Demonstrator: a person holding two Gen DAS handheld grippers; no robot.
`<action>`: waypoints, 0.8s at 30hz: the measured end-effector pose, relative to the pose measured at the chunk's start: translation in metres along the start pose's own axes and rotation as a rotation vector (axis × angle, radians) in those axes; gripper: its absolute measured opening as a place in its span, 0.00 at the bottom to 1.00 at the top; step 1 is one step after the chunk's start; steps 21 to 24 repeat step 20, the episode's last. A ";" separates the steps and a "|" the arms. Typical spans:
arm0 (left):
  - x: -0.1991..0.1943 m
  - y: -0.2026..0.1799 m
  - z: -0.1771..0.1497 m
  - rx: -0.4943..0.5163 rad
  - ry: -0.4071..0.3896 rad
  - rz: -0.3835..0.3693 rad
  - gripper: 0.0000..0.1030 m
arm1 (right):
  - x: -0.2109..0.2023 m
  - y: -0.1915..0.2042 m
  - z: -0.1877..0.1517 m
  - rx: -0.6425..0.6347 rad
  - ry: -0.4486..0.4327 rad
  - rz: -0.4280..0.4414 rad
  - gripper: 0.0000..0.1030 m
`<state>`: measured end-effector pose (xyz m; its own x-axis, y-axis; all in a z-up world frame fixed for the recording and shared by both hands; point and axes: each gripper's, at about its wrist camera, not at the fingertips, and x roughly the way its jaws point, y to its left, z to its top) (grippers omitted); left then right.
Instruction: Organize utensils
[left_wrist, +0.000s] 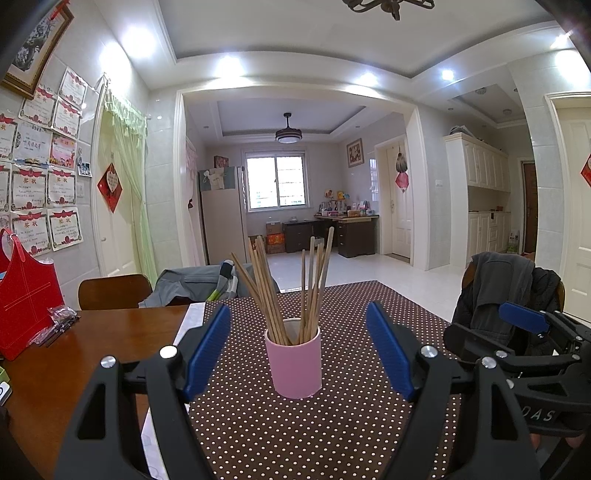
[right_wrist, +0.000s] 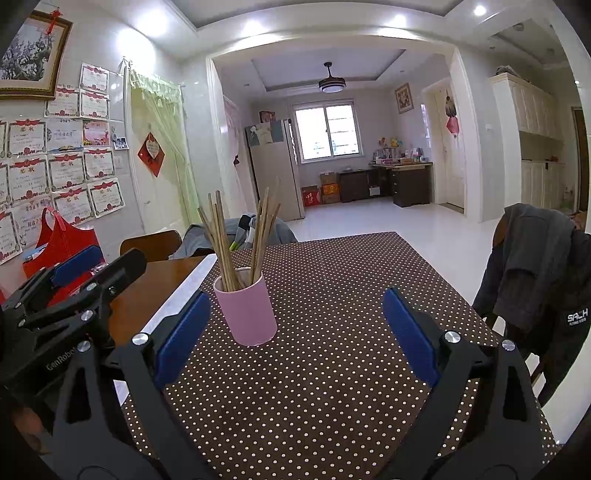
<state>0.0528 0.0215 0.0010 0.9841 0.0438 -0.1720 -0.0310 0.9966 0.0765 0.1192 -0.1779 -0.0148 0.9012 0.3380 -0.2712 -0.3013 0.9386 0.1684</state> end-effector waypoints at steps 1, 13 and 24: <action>0.001 -0.001 0.000 0.000 0.000 0.000 0.72 | 0.000 0.001 0.000 0.000 0.002 0.000 0.90; 0.008 0.000 -0.003 0.004 0.021 -0.011 0.72 | 0.006 -0.001 -0.002 0.014 0.023 0.013 0.90; 0.033 -0.002 -0.016 0.020 0.105 -0.040 0.72 | 0.026 -0.012 -0.003 0.058 0.099 0.078 0.90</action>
